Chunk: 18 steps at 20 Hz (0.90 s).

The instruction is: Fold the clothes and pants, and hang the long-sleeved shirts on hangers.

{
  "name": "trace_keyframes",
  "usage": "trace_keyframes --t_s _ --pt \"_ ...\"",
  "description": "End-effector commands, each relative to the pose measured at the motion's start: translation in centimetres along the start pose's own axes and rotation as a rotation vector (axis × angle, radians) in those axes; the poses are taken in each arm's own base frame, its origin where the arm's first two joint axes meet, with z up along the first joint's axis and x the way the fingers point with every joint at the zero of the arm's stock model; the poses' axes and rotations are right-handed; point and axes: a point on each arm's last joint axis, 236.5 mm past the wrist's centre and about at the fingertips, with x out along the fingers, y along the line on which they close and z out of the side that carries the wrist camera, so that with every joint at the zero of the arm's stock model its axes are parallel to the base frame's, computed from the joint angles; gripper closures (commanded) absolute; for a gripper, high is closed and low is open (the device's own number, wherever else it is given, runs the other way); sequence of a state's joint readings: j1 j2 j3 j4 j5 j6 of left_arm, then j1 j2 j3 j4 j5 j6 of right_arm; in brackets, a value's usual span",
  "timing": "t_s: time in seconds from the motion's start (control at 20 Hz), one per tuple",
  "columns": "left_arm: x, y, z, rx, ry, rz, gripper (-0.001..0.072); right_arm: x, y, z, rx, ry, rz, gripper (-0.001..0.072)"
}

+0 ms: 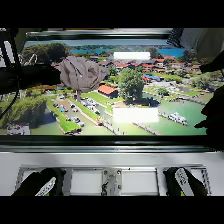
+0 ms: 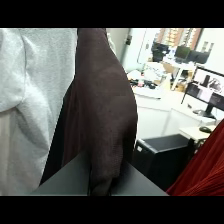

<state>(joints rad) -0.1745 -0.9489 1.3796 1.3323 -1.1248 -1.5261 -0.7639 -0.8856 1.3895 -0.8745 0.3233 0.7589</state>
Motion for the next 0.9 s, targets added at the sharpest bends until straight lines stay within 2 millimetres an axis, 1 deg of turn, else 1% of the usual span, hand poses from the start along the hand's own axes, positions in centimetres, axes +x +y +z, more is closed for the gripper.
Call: trace_keyframes --t_s 0.0,0.45,0.55,0.7,0.85 --pt "0.1 0.0 -0.1 0.000 0.003 0.000 0.0686 -0.2 -0.8 0.7 -0.032 -0.012 -0.028 0.0694" --pt "0.1 0.0 -0.1 0.001 0.004 0.001 0.0686 -0.2 -0.7 0.6 -0.031 -0.009 -0.025 0.0688" --pt "0.1 0.0 -0.1 0.001 0.004 0.001 0.0686 0.0 -0.6 0.4 -0.019 -0.004 -0.019 0.0689" --pt "0.2 0.1 -0.1 0.000 0.006 0.001 0.0686 0.3 0.1 -0.9 -0.017 0.036 0.012 0.0689" --pt "0.2 0.1 -0.1 0.000 0.005 0.001 0.0686 0.7 1.2 -3.0 0.043 0.110 0.059 0.0692"
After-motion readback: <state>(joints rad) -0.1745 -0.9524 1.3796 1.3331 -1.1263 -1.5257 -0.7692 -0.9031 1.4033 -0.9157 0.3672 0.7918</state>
